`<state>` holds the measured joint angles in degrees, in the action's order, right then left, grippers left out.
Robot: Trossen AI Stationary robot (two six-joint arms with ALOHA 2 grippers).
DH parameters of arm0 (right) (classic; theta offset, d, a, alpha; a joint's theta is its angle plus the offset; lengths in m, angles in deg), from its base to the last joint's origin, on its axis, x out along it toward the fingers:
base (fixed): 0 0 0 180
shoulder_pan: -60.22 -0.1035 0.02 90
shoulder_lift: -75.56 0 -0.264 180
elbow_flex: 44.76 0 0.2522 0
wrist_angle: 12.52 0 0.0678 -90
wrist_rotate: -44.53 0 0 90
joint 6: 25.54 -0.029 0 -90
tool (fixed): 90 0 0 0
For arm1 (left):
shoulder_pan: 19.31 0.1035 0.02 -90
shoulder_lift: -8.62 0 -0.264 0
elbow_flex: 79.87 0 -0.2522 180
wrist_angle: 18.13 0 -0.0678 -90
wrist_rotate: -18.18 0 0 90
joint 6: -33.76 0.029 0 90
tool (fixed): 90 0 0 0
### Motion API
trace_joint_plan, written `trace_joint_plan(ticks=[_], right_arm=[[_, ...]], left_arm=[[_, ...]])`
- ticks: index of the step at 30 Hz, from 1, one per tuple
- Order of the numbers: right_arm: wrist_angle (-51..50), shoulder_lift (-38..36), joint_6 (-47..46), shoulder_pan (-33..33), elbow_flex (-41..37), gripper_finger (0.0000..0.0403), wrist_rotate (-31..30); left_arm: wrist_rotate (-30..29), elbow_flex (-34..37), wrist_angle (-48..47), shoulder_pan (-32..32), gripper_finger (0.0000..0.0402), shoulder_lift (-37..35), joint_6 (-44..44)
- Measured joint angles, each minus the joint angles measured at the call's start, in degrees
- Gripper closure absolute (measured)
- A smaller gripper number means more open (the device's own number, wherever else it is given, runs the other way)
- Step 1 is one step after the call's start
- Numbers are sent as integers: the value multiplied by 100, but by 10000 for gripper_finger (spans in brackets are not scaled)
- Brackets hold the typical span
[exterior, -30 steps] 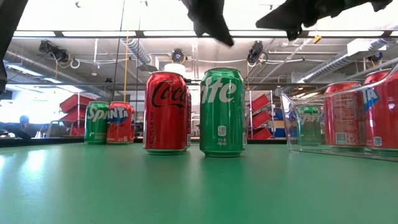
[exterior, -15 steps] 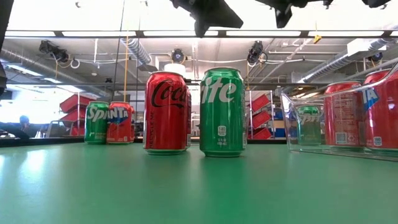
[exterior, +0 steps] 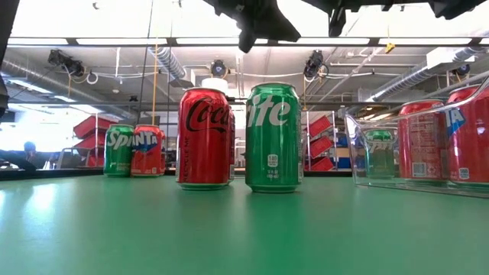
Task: Sort soda cans
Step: Put the green soda can into the middle left transparent bin
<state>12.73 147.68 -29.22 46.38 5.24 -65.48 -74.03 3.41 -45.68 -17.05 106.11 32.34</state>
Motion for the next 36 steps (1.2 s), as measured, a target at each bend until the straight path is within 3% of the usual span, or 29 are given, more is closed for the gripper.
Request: trace_joint_plan(ticks=[12, 27, 36], right_arm=[[131, 4, 21, 68, 0, 403, -2], [289, 0, 217, 62, 153, 403, 66], [132, -4, 94, 71, 243, 403, 284]], left_arm=[[94, -7, 177, -13, 401, 190, -57], [93, -10, -241, -12, 401, 260, -48], [-567, 4, -402, 21, 401, 435, 309]])
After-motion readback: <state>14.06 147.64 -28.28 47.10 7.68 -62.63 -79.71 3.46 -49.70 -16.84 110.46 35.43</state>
